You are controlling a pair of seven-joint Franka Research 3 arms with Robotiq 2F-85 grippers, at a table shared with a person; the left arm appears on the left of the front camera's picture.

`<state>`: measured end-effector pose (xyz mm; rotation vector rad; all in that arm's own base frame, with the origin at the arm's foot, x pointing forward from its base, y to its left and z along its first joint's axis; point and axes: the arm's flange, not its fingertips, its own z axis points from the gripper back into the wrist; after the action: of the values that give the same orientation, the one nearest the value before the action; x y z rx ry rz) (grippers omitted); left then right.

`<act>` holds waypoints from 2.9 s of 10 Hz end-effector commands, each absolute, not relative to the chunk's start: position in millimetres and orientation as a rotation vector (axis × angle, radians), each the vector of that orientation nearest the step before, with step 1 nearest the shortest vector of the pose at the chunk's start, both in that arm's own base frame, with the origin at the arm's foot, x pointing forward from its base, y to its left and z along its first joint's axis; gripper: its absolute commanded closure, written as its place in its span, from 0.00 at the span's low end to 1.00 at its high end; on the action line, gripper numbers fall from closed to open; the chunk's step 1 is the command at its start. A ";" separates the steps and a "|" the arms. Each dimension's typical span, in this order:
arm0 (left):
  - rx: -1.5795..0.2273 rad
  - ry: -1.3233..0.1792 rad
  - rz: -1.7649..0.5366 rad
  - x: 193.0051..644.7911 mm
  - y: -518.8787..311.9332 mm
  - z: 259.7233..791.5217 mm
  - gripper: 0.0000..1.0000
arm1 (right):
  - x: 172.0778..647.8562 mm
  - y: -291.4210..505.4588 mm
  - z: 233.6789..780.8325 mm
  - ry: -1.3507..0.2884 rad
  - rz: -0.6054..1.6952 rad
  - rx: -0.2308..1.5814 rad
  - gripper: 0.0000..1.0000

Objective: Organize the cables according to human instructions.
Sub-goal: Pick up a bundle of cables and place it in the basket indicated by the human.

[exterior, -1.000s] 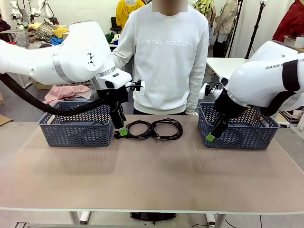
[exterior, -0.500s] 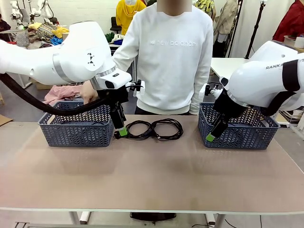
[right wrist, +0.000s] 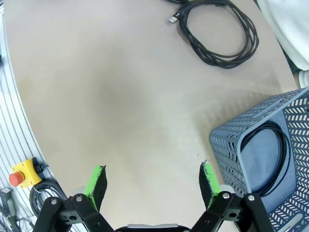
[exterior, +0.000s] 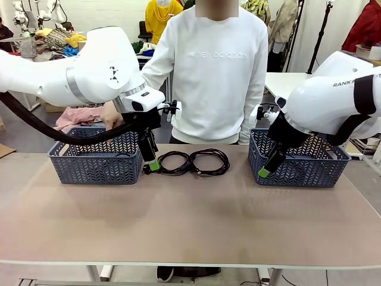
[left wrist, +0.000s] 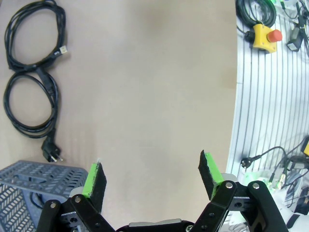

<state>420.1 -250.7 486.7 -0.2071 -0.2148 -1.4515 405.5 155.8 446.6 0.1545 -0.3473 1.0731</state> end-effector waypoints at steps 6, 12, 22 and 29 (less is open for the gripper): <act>-0.176 -0.195 -1.471 430.4 -256.8 487.0 0.00 | 406.4 156.3 449.4 -0.351 1.070 0.154 0.00; 0.041 -0.123 -1.644 522.6 -317.9 477.7 0.00 | 406.4 156.3 449.4 -0.351 1.070 0.154 0.00; 0.072 -0.078 -1.588 565.2 -335.3 420.4 0.00 | 406.4 156.3 449.4 -0.351 1.070 0.154 0.00; 0.058 -0.110 -1.543 567.2 -323.6 399.4 0.00 | 406.4 156.3 449.4 -0.351 1.070 0.154 0.00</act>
<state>570.6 -330.9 409.4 0.0546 -0.0848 -1.5781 405.8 155.3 447.3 0.1548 -0.3486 1.0720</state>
